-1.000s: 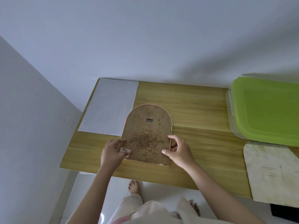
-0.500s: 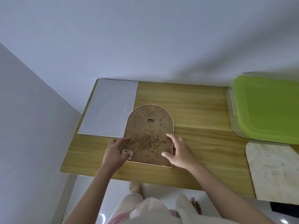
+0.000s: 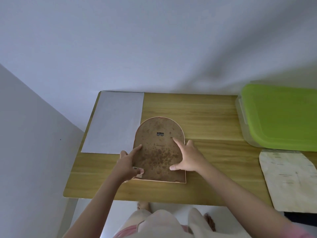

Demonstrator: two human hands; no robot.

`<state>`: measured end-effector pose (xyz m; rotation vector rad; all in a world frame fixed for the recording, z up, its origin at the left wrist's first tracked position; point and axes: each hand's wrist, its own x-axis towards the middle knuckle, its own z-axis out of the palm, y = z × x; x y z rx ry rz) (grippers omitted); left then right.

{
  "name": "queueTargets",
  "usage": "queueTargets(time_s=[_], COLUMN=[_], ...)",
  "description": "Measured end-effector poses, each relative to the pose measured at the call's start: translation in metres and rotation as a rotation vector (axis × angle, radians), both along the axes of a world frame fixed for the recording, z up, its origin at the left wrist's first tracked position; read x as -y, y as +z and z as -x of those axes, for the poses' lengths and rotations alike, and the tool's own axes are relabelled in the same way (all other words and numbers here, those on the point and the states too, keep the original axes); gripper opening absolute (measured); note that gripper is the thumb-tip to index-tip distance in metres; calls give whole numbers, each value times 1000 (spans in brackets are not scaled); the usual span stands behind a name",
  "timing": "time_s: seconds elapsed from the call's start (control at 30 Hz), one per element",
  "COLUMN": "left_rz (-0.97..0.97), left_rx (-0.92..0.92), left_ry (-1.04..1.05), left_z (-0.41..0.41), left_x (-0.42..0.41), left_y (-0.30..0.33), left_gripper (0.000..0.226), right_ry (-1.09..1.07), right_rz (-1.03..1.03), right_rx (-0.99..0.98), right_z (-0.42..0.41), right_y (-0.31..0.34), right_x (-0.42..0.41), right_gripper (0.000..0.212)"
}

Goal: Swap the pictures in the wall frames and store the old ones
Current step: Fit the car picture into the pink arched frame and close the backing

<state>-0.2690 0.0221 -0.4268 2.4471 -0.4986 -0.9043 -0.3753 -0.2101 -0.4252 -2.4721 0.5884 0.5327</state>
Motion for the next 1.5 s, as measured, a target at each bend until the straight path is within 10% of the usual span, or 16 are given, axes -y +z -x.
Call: queueTargets(time_s=[0.47,0.83,1.2,1.5], left_rz=[14,528,1021,1091], left_rx=[46,-164,-84,285], left_ry=[-4,241,147,37], left_z=[2,0,-36,-26], left_x=[-3,-20,33,51], left_y=[0,15,127,158], left_gripper=[92,50,46,44], right_ry=[-235,-867,-749,-305], right_rz=[-62,-355,-89,-429], right_rx=[-50,541,797,930], right_z=[-43,5,-47,-72], right_y=[9,-7,94,185], right_x=[13,-27,14,-10], right_gripper=[109,60,53,71])
